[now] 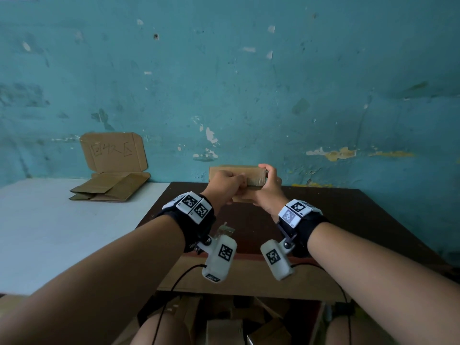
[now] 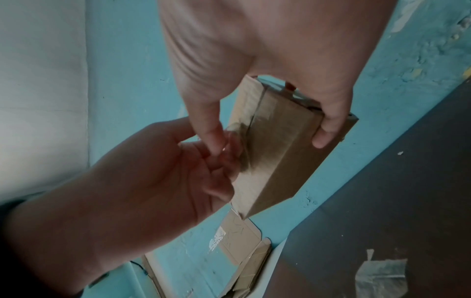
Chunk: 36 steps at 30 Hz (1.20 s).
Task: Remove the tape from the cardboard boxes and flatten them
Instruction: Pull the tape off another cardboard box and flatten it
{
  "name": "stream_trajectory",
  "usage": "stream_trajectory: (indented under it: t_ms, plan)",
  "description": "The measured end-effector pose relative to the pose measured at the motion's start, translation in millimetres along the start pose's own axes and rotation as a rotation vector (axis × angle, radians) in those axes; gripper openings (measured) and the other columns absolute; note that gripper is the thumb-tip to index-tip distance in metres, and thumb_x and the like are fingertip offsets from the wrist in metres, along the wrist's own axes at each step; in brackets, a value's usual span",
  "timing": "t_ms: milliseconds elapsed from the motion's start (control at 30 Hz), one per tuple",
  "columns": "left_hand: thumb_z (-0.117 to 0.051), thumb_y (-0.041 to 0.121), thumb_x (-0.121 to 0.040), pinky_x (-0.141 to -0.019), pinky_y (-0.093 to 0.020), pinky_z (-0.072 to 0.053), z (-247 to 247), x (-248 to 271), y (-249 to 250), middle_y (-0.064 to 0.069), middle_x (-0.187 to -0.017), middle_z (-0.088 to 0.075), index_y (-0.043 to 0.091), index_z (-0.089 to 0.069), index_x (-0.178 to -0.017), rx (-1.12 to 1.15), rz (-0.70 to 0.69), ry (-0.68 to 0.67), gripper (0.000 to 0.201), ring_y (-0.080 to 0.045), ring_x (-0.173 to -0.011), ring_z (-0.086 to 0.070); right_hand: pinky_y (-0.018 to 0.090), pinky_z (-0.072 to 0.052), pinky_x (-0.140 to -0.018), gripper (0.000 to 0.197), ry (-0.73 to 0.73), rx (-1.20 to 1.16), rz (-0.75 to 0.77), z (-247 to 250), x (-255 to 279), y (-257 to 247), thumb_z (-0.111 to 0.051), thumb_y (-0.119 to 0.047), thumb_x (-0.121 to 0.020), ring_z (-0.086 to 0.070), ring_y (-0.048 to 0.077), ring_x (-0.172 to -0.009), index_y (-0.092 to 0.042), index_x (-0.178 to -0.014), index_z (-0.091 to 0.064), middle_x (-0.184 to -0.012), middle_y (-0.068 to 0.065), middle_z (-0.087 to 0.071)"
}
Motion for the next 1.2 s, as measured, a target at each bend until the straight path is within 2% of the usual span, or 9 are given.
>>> stream_trajectory:
  t_ms: [133, 267, 467, 633, 733, 833, 933, 1033, 1200]
  plan:
    - [-0.051, 0.033, -0.100, -0.044, -0.024, -0.042, -1, 7, 1, -0.016, -0.090, -0.073, 0.004, -0.074, -0.102, -0.127, 0.027, -0.043, 0.037, -0.025, -0.071, -0.059, 0.050, -0.060, -0.086, 0.097, 0.061, 0.080, 0.032, 5, 8, 2, -0.092, -0.052, -0.043, -0.057, 0.027, -0.111, -0.039, -0.125, -0.042, -0.130, 0.009, -0.039]
    - [-0.050, 0.035, -0.101, -0.036, -0.016, -0.037, 3, 12, 13, -0.006, -0.067, -0.066, 0.011, -0.078, -0.094, -0.276, -0.027, -0.026, 0.038, -0.019, -0.056, -0.059, 0.051, -0.062, -0.074, 0.089, 0.137, 0.133, 0.089, 12, 8, 6, -0.087, -0.062, -0.040, -0.062, 0.028, -0.101, -0.042, -0.115, -0.043, -0.124, 0.009, -0.046]
    - [-0.050, 0.036, -0.097, -0.058, -0.029, -0.059, 27, 16, 25, -0.001, -0.065, -0.075, 0.015, -0.077, -0.074, -0.376, -0.157, 0.145, 0.041, -0.016, -0.048, -0.064, 0.051, -0.062, -0.062, 0.073, 0.195, 0.089, 0.135, 21, 17, -9, -0.092, -0.027, -0.065, -0.064, 0.030, -0.098, -0.025, -0.123, -0.049, -0.122, 0.011, -0.051]
    - [-0.053, 0.040, -0.094, -0.053, -0.026, -0.039, 67, 8, 9, 0.003, -0.057, -0.055, 0.014, -0.055, -0.062, -0.342, -0.105, 0.284, 0.042, -0.019, -0.055, -0.052, 0.049, -0.064, -0.061, 0.062, 0.169, 0.003, 0.036, 37, 14, 13, -0.082, -0.016, -0.081, -0.069, 0.030, -0.093, -0.033, -0.129, -0.046, -0.124, 0.002, -0.053]
    - [-0.056, 0.068, -0.086, -0.062, -0.031, -0.047, 61, 5, -26, -0.003, -0.074, -0.050, 0.017, -0.051, -0.084, -0.113, 0.159, 0.130, 0.051, -0.024, -0.073, -0.055, 0.049, -0.064, -0.069, 0.061, 0.118, -0.049, 0.023, 38, 16, 20, -0.076, -0.011, -0.087, -0.067, 0.029, -0.105, -0.037, -0.134, -0.048, -0.131, -0.007, -0.043]
    - [-0.059, 0.085, -0.069, -0.066, -0.046, -0.058, 34, 22, -51, -0.015, -0.123, -0.058, 0.020, -0.048, -0.131, 0.201, 0.429, -0.092, 0.091, -0.040, -0.107, -0.062, 0.045, -0.065, -0.071, 0.061, 0.042, -0.073, 0.044, 31, 18, 18, -0.074, -0.010, -0.089, -0.065, 0.026, -0.109, -0.038, -0.136, -0.048, -0.141, -0.007, -0.039]
    - [-0.066, 0.079, -0.071, -0.073, -0.059, -0.059, 17, 30, -51, -0.018, -0.124, -0.058, 0.023, -0.051, -0.131, 0.379, 0.486, -0.145, 0.083, -0.043, -0.107, -0.062, 0.026, -0.060, -0.073, 0.063, -0.027, -0.026, 0.057, 23, 20, 14, -0.070, -0.014, -0.094, -0.055, 0.019, -0.117, -0.037, -0.145, -0.042, -0.148, -0.008, -0.035]
    - [-0.069, 0.065, -0.080, -0.086, -0.062, -0.056, 14, 28, -51, -0.015, -0.119, -0.059, 0.022, -0.055, -0.120, 0.513, 0.507, -0.085, 0.059, -0.037, -0.105, -0.062, 0.038, -0.048, -0.104, 0.069, -0.008, 0.053, 0.084, 26, 20, 11, -0.069, -0.021, -0.094, -0.038, 0.022, -0.142, -0.037, -0.152, -0.033, -0.158, -0.003, -0.033]
    - [-0.067, 0.059, -0.082, -0.076, -0.056, -0.060, 13, 23, -53, -0.013, -0.124, -0.056, 0.028, -0.049, -0.129, 0.513, 0.495, -0.020, 0.059, -0.037, -0.105, -0.063, 0.042, -0.058, -0.083, 0.053, 0.173, 0.201, 0.105, 37, 22, 12, -0.078, -0.036, -0.083, -0.062, 0.022, -0.101, -0.024, -0.119, -0.043, -0.122, 0.000, -0.054]
Point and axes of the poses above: each hand's wrist, its own x-axis away from the middle knuckle, its own z-axis out of the back of the hand, y = z × x, the point moved 9 cm from there along -x, towards the middle knuckle
